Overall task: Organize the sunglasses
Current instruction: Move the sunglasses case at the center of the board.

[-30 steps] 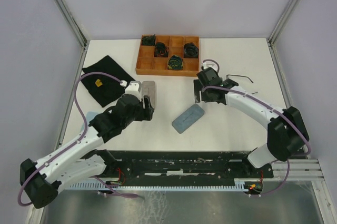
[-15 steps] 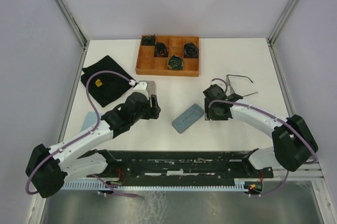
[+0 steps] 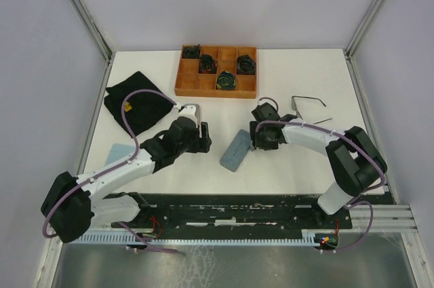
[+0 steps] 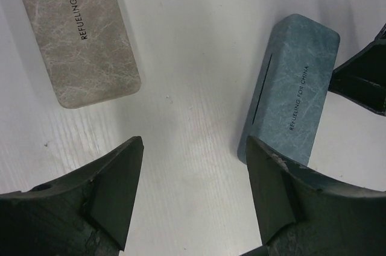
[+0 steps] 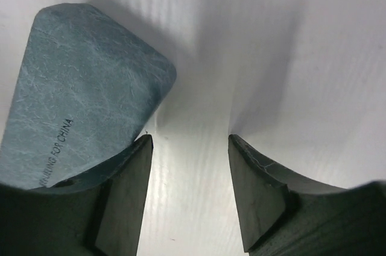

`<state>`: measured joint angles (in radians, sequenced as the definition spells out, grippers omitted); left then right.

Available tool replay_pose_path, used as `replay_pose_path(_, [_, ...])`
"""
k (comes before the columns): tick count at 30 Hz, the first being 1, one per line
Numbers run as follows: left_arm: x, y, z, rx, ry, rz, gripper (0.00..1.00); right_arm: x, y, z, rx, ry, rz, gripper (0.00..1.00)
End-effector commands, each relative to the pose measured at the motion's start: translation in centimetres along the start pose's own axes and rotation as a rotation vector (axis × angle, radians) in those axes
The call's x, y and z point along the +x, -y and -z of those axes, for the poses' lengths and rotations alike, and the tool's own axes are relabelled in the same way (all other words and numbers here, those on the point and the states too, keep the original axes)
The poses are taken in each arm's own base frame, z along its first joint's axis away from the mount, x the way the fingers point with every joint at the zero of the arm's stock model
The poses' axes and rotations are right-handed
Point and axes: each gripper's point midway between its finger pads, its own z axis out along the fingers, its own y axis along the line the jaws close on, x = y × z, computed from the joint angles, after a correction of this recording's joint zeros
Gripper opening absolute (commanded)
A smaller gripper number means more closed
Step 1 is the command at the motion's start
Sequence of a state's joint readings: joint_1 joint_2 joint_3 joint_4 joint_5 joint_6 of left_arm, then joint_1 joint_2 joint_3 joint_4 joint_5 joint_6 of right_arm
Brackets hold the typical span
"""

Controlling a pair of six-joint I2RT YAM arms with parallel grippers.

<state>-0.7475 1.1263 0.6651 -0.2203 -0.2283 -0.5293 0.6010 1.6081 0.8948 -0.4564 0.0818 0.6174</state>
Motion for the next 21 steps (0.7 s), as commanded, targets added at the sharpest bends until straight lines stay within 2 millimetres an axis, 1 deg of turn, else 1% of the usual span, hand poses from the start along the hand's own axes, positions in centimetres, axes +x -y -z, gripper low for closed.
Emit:
replay_pose_path(1, [-3.0, 2.8, -1.1, 0.085, 0.064, -0.027, 0.77, -4.2, -4.4, 0.2, -0.176, 0.103, 0.039, 0.63])
replay_pose_path(3, [-2.9, 3.4, -2.0, 0.096, 0.049, -0.033, 0.79, -4.3, -5.3, 0.1, -0.215, 0.087, 0.062, 0.65])
replay_pose_path(4, [-2.7, 3.6, -2.5, 0.095, 0.038, -0.037, 0.8, -4.4, -5.4, 0.2, -0.217, 0.086, 0.064, 0.66])
replay_pose_path(6, [-2.8, 4.0, -3.1, 0.092, 0.027, -0.044, 0.83, -4.8, -4.0, 0.5, -0.14, 0.111, 0.033, 0.69])
replay_pose_path(8, [-3.0, 4.7, -3.7, 0.097, 0.023, -0.051, 0.87, -4.9, -1.8, 1.0, -0.042, 0.146, -0.006, 0.73])
replay_pose_path(10, [-2.7, 5.6, -4.2, 0.098, 0.014, -0.067, 0.94, -4.6, 0.1, 1.7, 0.036, 0.172, -0.038, 0.77])
replay_pose_path(12, [-2.2, 6.3, -4.9, 0.085, 0.002, -0.087, 0.97, -4.1, 1.5, 2.4, 0.074, 0.194, -0.069, 0.78])
replay_pose_path(16, [-0.6, 7.1, -6.5, 0.059, -0.043, -0.105, 1.0, -2.6, 2.6, 3.3, 0.067, 0.21, -0.104, 0.8])
replay_pose_path(21, [1.2, 8.4, -7.6, 0.045, -0.085, -0.154, 1.0, -1.4, 2.9, 3.9, 0.036, 0.219, -0.125, 0.81])
